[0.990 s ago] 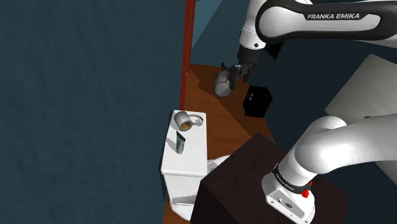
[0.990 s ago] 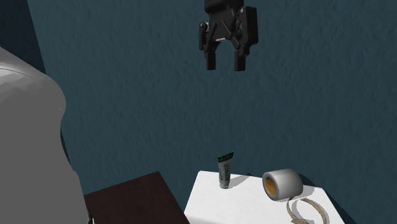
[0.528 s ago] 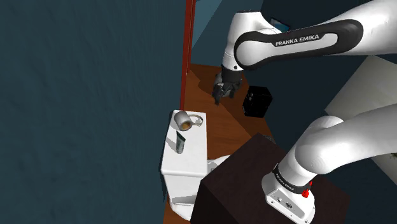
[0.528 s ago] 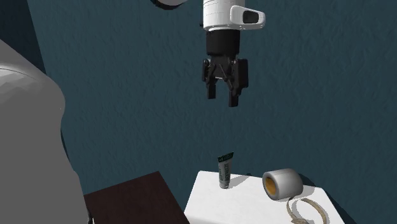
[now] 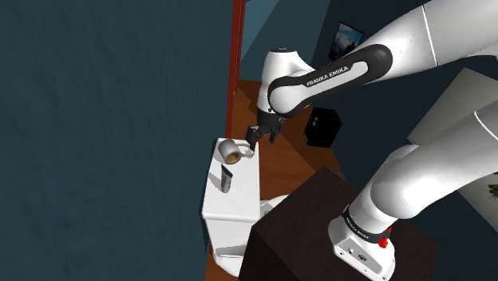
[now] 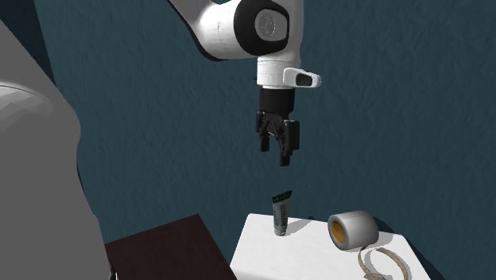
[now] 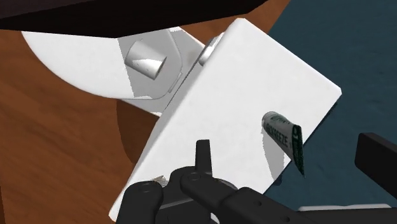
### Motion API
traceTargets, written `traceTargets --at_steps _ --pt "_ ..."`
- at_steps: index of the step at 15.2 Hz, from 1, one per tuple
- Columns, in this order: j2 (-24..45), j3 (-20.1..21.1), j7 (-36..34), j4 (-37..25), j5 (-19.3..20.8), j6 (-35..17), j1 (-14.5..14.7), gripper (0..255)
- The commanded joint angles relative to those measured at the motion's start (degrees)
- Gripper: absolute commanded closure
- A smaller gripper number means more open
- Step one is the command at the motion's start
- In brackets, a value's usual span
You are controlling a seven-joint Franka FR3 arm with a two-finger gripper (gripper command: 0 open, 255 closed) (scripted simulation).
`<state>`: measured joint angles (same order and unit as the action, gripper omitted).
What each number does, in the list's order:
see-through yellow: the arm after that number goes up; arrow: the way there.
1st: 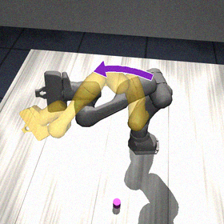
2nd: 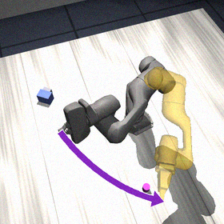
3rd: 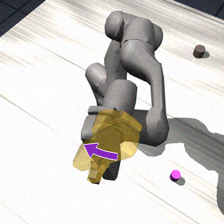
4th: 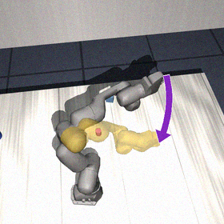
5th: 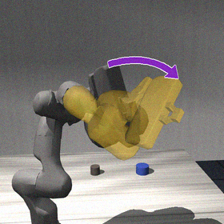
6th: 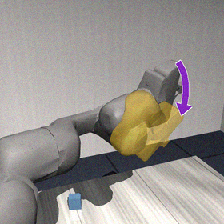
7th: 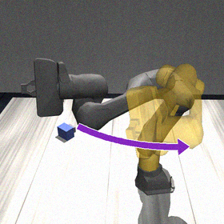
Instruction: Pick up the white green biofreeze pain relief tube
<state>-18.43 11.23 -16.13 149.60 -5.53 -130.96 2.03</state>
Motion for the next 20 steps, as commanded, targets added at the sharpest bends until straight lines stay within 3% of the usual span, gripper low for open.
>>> traceTargets --at_steps 1,8,13,20 --pt "4.7 1.1 -2.3 -0.9 -0.3 -3.8 0.2 0" --pt "21.4 3.6 -10.2 -5.4 1.3 -15.8 0.8 0" --pt "33.4 3.1 -16.1 -10.8 4.0 -22.2 2.7 0" --pt "39.1 1.7 -17.2 -11.5 5.9 -27.1 3.8 0"
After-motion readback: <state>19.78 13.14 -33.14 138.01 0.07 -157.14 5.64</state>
